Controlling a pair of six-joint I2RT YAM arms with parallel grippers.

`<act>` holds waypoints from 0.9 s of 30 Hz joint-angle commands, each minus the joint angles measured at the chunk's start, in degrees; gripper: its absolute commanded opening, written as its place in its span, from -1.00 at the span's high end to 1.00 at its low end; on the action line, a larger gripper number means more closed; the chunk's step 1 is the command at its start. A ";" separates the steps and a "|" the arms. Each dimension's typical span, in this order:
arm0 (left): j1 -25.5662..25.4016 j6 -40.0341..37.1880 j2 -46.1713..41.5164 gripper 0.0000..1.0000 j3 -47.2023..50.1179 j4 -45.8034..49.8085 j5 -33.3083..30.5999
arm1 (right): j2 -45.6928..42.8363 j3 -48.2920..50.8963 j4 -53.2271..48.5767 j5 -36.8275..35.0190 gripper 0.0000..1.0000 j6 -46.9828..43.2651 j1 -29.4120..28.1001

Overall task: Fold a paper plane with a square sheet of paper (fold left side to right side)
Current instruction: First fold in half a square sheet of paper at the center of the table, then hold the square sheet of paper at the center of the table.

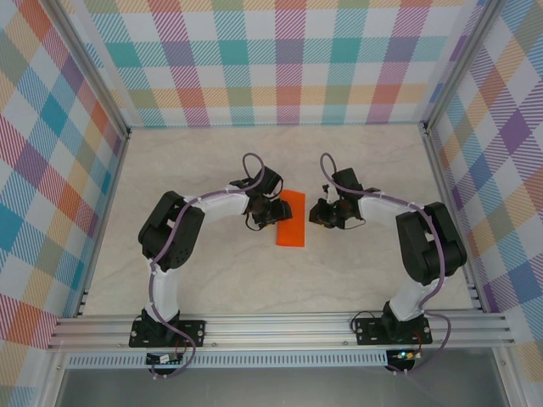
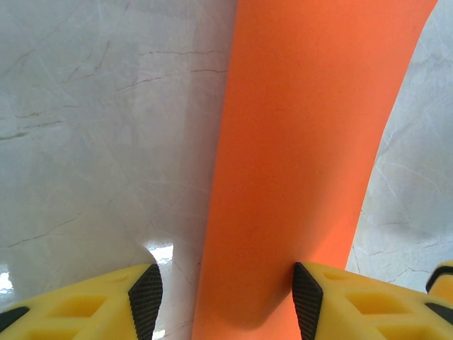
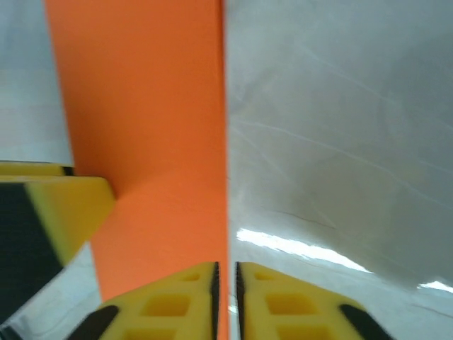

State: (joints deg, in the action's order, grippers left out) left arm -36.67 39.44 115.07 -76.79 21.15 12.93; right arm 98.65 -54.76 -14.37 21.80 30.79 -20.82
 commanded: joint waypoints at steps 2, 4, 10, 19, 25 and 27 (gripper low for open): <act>-0.25 -0.54 2.53 -0.10 -0.90 1.73 -1.33 | 2.28 -2.43 3.85 4.79 0.79 1.95 -1.02; -0.25 -0.55 2.53 -0.10 -0.82 1.86 -1.39 | 3.21 -2.71 4.63 4.99 0.81 2.30 -1.51; -0.24 -0.63 2.48 -0.10 -0.90 1.80 -1.43 | 6.08 -4.42 5.45 5.14 0.83 2.74 -2.13; -0.21 -0.75 2.53 -0.10 -1.11 2.06 -1.31 | 9.74 -5.88 3.05 2.16 0.84 1.38 -2.18; -0.25 -0.76 2.60 -0.10 -1.16 2.04 -1.16 | 11.98 -5.38 0.82 0.34 0.84 0.57 -2.16; -0.25 -0.78 2.49 -0.11 -1.15 2.11 -1.15 | 12.42 -5.14 -0.53 -0.76 0.84 0.15 -2.21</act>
State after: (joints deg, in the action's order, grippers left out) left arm -36.67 39.42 115.44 -77.52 22.17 12.91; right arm 108.71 -59.59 -10.74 24.05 32.38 -22.63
